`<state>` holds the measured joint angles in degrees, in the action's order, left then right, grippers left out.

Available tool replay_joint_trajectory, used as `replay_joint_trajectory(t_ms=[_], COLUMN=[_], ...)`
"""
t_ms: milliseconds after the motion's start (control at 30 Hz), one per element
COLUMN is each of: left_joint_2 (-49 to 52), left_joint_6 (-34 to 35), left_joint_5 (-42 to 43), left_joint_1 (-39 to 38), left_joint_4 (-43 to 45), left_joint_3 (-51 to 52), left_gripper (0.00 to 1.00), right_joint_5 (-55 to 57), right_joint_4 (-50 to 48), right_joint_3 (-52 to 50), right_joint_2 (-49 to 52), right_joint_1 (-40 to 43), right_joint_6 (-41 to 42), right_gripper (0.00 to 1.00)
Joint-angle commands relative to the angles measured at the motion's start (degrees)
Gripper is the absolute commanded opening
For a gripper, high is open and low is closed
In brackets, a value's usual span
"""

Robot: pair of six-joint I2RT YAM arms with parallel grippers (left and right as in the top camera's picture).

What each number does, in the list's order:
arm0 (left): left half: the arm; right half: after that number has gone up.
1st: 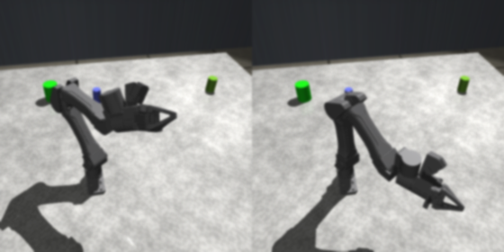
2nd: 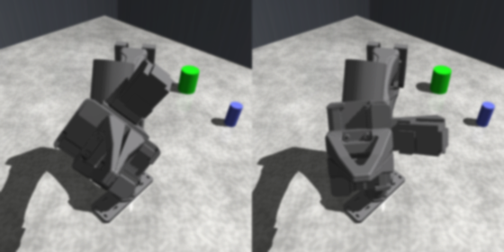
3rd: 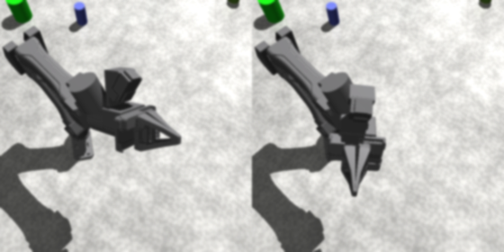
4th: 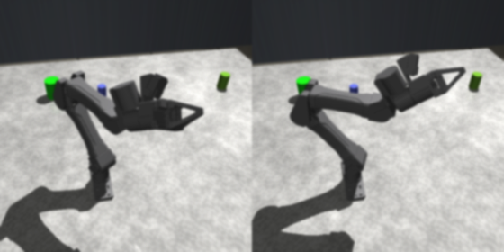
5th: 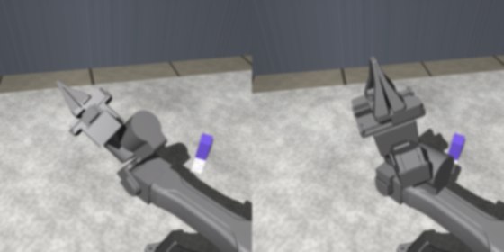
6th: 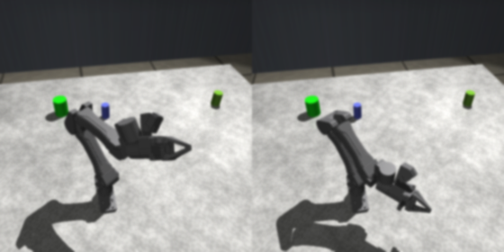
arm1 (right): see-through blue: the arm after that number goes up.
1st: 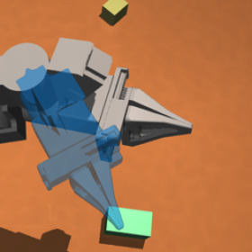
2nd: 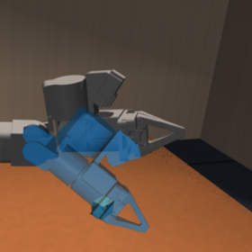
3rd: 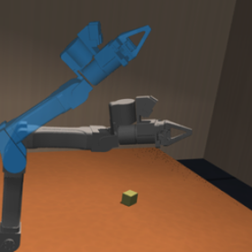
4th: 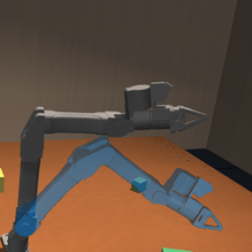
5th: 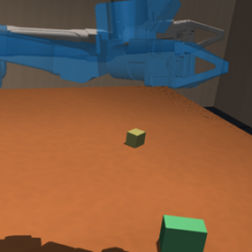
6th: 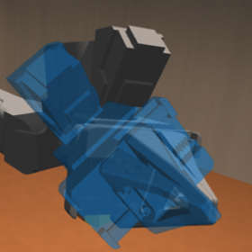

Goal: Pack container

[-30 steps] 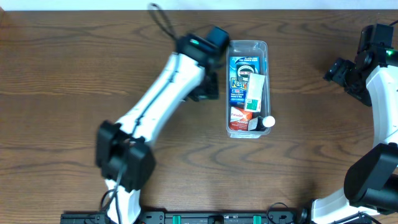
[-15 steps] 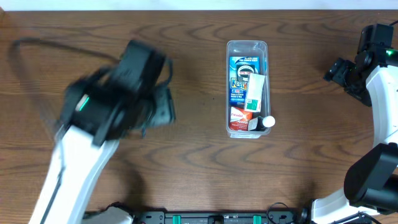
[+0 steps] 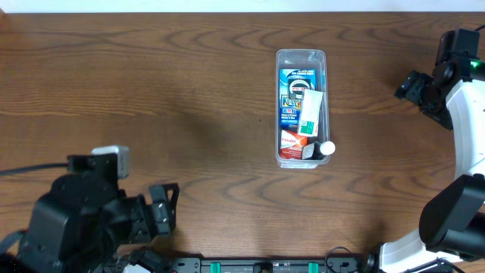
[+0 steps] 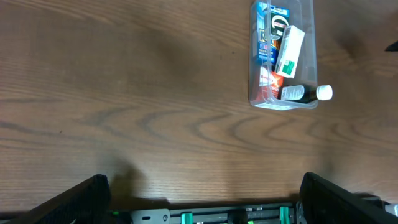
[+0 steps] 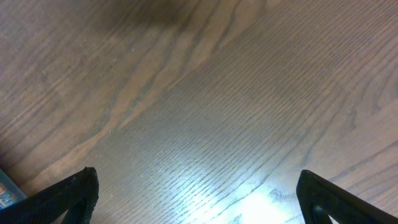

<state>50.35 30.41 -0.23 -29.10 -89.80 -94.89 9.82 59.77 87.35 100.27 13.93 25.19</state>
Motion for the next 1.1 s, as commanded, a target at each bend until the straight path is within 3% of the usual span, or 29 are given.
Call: replay_joint_trajectory(t_ms=[0,167,467,767,1067], left_joint_2=[-1.44,-1.97,-1.88,-13.68,-33.86], left_joint_6=[0.28,-1.88,-20.79,-30.93,-31.19], left_joint_5=[-0.42,-0.44,-0.22,6.38,11.85], left_joint_1=[-0.2,-0.2,-0.2,4.92,15.87], left_joint_4=[-0.22,-1.92,8.46,36.41,67.41], left_joint_3=[0.61,0.63,10.36,39.6,72.28], left_gripper=[0.98,0.98,0.98,0.98,0.98], right_joint_5=[0.2,0.2,0.2,0.2,0.2], right_joint_4=[0.02,0.0,0.02,0.0,0.0], right_joint_3=[0.04,0.04,0.04,0.04,0.04], right_joint_2=[0.17,0.17,0.17,0.17,0.17], right_joint_1=[0.26,0.26,0.26,0.26,0.26], right_joint_6=[0.04,0.04,0.04,0.04,0.04], right_gripper=[0.99,0.99,0.99,0.99,0.99])
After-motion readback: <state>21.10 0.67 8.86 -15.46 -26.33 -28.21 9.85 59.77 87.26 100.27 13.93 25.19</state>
